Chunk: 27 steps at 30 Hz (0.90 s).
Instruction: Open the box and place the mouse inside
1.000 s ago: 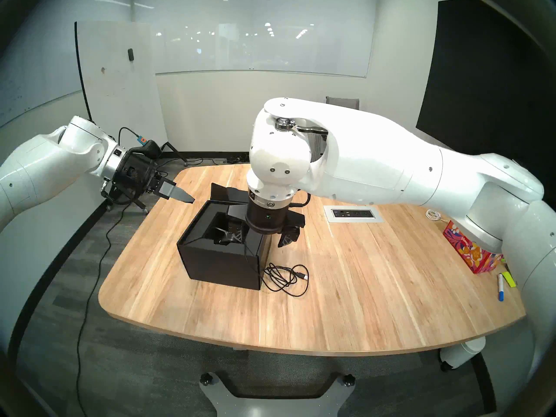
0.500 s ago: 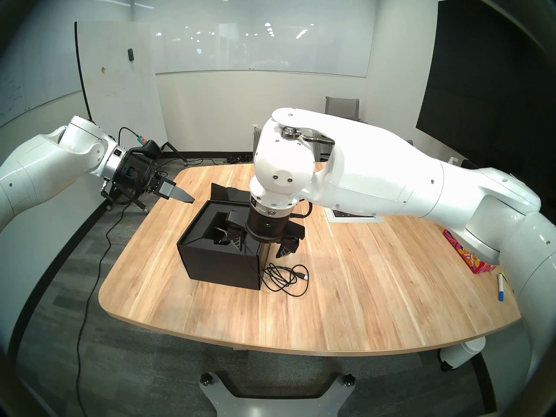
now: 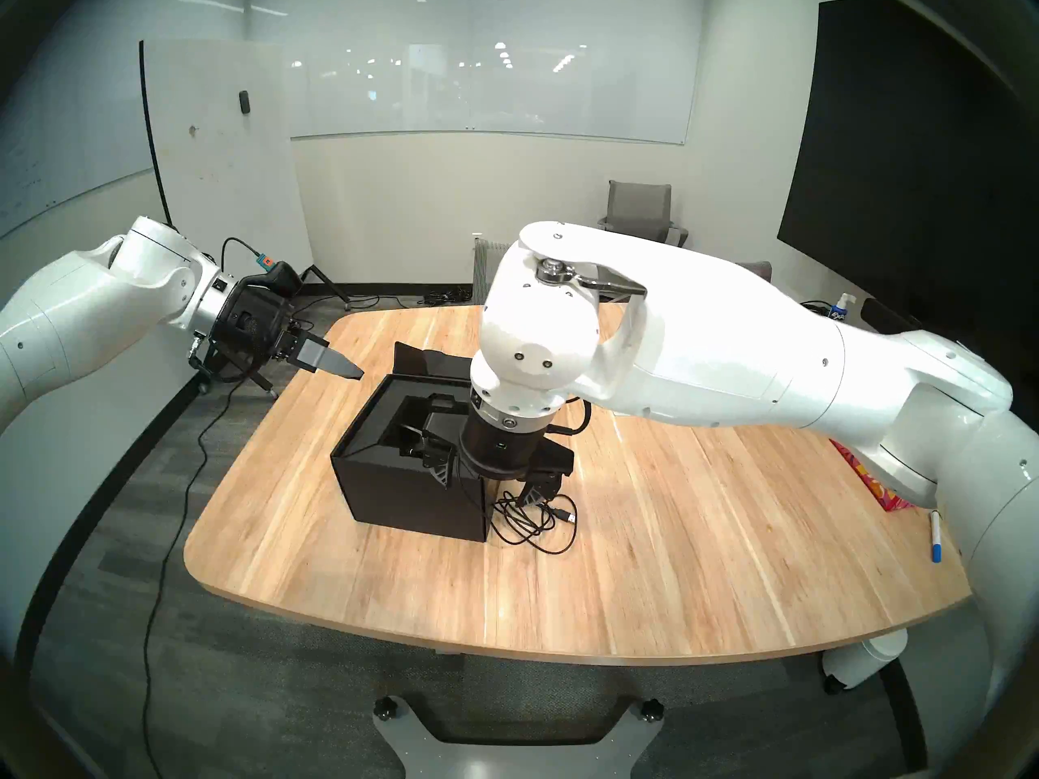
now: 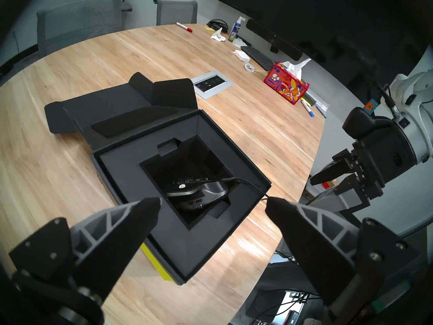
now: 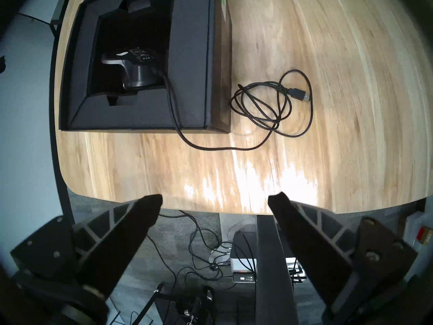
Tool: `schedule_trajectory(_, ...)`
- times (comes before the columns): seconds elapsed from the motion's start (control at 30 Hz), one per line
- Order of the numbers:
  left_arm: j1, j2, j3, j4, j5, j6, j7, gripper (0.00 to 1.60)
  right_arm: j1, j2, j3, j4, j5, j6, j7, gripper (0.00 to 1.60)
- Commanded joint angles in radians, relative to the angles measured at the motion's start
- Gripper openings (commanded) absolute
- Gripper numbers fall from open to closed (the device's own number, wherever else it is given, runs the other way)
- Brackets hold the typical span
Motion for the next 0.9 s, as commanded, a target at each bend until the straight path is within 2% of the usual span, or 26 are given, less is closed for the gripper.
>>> schedule_trajectory(0.0, -0.019, -0.001, -0.014, -0.001, -0.006, -0.002, -0.018, 1.6, 0.005, 0.022, 0.02, -0.044, -0.001, -0.054, 0.001, 1.6)
schedule_trajectory(0.17, -0.019, -0.001, -0.014, -0.001, -0.006, -0.002, -0.019, 1.6, 0.002, 0.025, 0.021, -0.054, -0.001, -0.072, 0.001, 1.6)
schedule_trajectory(0.37, -0.019, -0.001, -0.014, -0.001, -0.007, -0.002, -0.017, 1.6, 0.004, 0.041, 0.016, -0.071, -0.001, -0.027, 0.001, 1.6)
schedule_trajectory(0.67, -0.018, 0.0, -0.014, -0.002, -0.007, -0.002, -0.013, 1.6, -0.015, 0.134, 0.0, -0.18, -0.001, 0.029, 0.001, 1.6)
schedule_trajectory(0.87, -0.018, 0.0, -0.014, -0.003, -0.007, -0.002, -0.012, 1.6, -0.044, 0.172, -0.021, -0.205, -0.001, 0.068, 0.001, 1.6)
